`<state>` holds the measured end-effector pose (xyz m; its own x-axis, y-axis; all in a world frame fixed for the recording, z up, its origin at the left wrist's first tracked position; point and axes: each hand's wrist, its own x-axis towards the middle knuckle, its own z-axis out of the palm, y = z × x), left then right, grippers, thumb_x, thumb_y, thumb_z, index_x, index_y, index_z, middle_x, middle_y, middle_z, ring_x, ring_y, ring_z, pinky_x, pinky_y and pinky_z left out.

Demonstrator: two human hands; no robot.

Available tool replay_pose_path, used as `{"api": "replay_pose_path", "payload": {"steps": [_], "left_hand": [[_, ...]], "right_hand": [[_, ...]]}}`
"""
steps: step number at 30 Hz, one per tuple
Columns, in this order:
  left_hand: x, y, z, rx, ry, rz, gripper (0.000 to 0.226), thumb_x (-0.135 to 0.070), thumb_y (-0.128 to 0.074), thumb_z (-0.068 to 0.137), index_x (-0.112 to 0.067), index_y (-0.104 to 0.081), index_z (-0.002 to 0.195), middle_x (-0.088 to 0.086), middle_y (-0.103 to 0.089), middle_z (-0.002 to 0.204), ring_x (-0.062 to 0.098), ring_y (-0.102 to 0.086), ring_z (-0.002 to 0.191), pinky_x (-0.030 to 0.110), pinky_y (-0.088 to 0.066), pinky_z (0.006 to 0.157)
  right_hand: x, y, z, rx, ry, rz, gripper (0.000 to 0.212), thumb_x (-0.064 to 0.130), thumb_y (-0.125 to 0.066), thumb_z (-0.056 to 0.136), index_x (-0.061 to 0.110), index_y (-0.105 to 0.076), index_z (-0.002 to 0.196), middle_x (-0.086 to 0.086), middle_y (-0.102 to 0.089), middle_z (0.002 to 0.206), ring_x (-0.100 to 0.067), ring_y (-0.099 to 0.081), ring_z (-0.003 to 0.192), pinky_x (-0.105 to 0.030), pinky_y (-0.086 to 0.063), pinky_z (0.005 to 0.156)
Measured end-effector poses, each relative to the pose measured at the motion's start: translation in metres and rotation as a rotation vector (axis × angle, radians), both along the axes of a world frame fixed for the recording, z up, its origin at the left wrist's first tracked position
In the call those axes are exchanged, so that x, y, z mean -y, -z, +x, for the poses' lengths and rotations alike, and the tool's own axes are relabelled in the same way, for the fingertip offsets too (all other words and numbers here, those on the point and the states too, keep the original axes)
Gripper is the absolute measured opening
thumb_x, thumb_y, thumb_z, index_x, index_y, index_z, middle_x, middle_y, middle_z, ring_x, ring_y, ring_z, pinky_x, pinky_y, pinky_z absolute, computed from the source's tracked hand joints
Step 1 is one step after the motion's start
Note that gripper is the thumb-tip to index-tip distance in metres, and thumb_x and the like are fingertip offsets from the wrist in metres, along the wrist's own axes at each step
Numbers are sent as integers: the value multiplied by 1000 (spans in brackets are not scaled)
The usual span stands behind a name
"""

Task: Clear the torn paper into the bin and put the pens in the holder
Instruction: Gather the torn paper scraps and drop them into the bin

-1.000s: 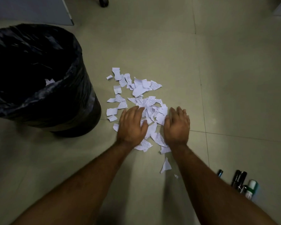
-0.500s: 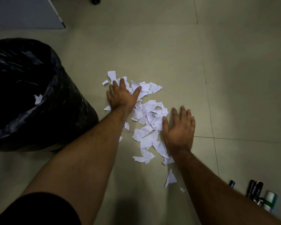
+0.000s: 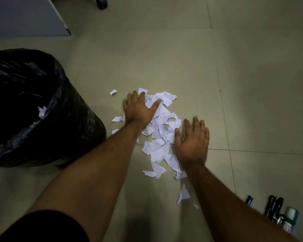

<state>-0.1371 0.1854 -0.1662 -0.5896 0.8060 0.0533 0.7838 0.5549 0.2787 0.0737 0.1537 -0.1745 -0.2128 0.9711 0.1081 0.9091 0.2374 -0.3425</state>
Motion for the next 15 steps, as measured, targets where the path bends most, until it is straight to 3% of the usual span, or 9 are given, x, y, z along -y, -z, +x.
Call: {"api": "replay_pose_path", "payload": {"steps": [3,6,9,11,13,15], "left_hand": [[26,2,31,-36,266,213,57,-62,-42,90,-14,-62,113,10,-63,115,31,-59,108,40,-46,94],[11,-12,37,-8,249,317,43,-50,-49,90,-14,-60,112,8,-61,119,27,-57,113,39,-46,95],[-7,-19,44,107,471,121,50,-49,-44,92,-19,-56,129,8,-52,142,26,-46,134,41,-37,110],[6,-14,55,102,664,50,51,-50,-39,94,-20,-60,129,7,-54,142,26,-48,133,41,-35,110],[22,-13,55,103,659,213,45,-45,-42,93,-18,-67,119,4,-65,127,24,-58,119,38,-39,104],[20,-16,39,68,518,324,39,-43,-48,92,-19,-67,116,2,-66,120,23,-59,115,38,-41,100]], "right_hand": [[1,0,2,-15,-2,11,57,49,-39,96,15,-51,140,-15,-39,154,-34,-30,145,-47,-20,120],[1,-2,3,-40,-9,-23,61,48,-42,90,16,-50,141,-14,-38,155,-33,-27,146,-46,-17,121],[-1,-2,2,-46,-11,-22,64,47,-41,87,16,-48,142,-14,-39,154,-33,-28,146,-47,-17,121],[0,-3,3,-55,-17,-27,65,46,-40,87,16,-45,144,-14,-39,154,-33,-28,146,-48,-18,121],[1,-3,3,-58,-24,-25,67,47,-39,87,15,-43,145,-14,-38,154,-34,-28,146,-48,-18,121],[0,-4,3,-49,-21,-29,68,47,-39,86,15,-43,146,-14,-37,155,-34,-27,146,-48,-17,121]]}}
